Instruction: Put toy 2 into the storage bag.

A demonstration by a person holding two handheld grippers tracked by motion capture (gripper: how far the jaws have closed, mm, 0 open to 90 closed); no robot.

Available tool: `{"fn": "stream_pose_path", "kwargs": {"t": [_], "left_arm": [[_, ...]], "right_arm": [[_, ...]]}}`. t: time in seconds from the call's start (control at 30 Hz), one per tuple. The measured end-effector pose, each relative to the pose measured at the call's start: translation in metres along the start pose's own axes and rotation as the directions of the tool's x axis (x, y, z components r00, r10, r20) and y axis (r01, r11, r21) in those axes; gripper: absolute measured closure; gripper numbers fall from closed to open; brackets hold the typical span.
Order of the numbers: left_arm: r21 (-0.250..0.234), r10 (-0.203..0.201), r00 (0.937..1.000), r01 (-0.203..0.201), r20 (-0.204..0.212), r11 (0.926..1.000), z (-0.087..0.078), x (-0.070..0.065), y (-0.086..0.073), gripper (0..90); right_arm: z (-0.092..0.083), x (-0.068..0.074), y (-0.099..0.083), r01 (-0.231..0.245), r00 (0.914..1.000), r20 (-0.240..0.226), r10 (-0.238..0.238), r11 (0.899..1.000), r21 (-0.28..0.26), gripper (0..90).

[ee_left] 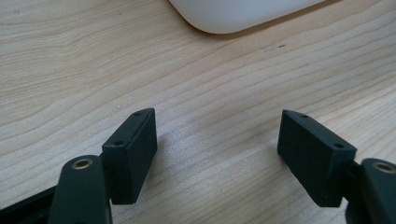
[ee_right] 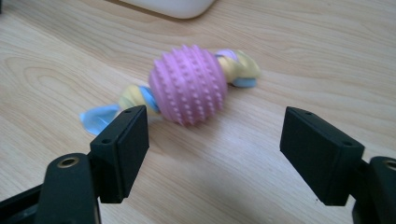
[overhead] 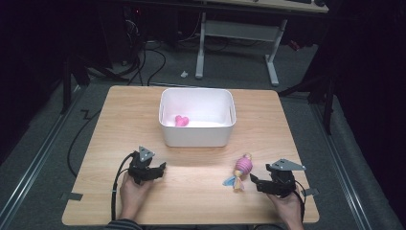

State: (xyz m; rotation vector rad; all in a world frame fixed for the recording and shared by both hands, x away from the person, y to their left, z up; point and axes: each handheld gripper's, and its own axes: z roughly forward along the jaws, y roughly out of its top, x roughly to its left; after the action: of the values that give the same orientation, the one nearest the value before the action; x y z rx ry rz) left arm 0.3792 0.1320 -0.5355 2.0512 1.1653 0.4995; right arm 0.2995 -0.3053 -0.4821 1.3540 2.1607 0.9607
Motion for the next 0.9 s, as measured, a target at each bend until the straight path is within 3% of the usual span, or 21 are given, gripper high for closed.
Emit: {"fn": "stream_pose_path", "kwargs": {"t": [0.4, 0.73, 0.9], "left_arm": [[0.002, 0.003, 1.0, -0.003, 0.004, 1.0, 0.0, 0.0, 0.0, 27.3], [0.001, 0.005, 1.0, -0.005, 0.003, 1.0, 0.0, 0.0, 0.0, 26.9], [0.001, 0.005, 1.0, -0.005, 0.003, 1.0, 0.0, 0.0, 0.0, 26.8]], "right_arm": [[0.021, 0.016, 0.022, 0.039, 0.999, -0.025, -0.038, 0.999, 0.036, 14.9], [0.04, 0.016, 0.026, 0.013, 0.9999, 0.004, -0.013, 0.997, 0.082, 10.8], [0.049, 0.014, 0.027, -0.018, 0.9996, -0.021, 0.021, 0.994, 0.105, 8.8]]}}
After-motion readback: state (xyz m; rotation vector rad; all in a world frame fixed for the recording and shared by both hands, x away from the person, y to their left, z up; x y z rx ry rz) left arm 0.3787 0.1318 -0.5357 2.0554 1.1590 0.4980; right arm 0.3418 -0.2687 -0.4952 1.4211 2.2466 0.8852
